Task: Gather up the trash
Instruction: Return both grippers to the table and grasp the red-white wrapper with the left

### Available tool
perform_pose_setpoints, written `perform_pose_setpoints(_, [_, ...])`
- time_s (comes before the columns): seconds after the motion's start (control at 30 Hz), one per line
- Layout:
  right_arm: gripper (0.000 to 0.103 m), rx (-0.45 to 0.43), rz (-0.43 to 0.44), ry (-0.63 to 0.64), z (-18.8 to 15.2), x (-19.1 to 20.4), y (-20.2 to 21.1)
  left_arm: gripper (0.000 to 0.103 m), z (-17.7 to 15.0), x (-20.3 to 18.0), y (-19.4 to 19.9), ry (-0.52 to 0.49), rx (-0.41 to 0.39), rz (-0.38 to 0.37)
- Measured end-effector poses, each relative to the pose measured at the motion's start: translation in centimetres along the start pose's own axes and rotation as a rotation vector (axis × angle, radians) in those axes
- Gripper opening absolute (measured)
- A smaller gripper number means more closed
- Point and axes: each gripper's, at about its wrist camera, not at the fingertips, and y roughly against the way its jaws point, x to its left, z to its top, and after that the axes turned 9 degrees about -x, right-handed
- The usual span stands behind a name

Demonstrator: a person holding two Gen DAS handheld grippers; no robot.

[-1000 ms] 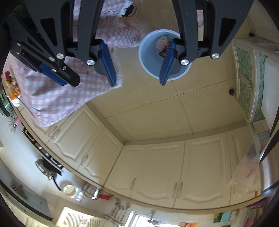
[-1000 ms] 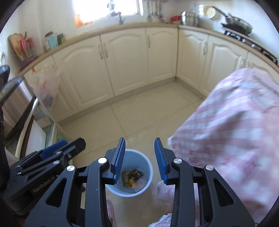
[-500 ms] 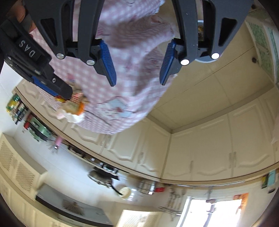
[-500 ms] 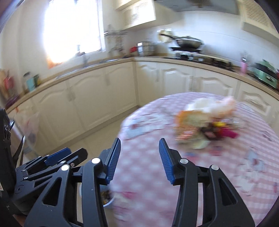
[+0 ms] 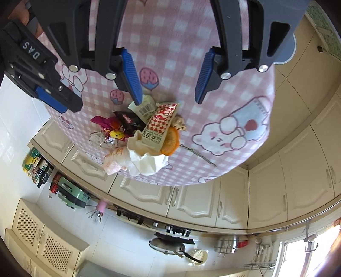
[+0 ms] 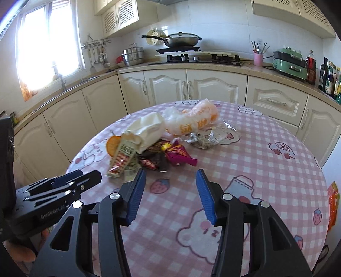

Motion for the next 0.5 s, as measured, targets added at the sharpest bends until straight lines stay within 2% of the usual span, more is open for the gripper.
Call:
perform_pose_setpoints(0.2, [0.047, 0.033, 0.023, -0.001, 0.2, -0.9, -1.6, 0.050, 0.5, -0.2, -3.4, -0.013, 0.053, 0.023])
perform_pose_setpoints(0.33, [0.047, 0.050, 0.034, 0.011, 0.3, -0.4, -2.2, 0.035, 0.7, -0.3, -4.9, -0.010, 0.104, 0.007])
perform_pose_setpoints(0.5, [0.047, 0.058, 0.044, 0.020, 0.4, 0.2, -2.5, 0.029, 0.8, -0.2, -5.0, -0.005, 0.101, -0.005])
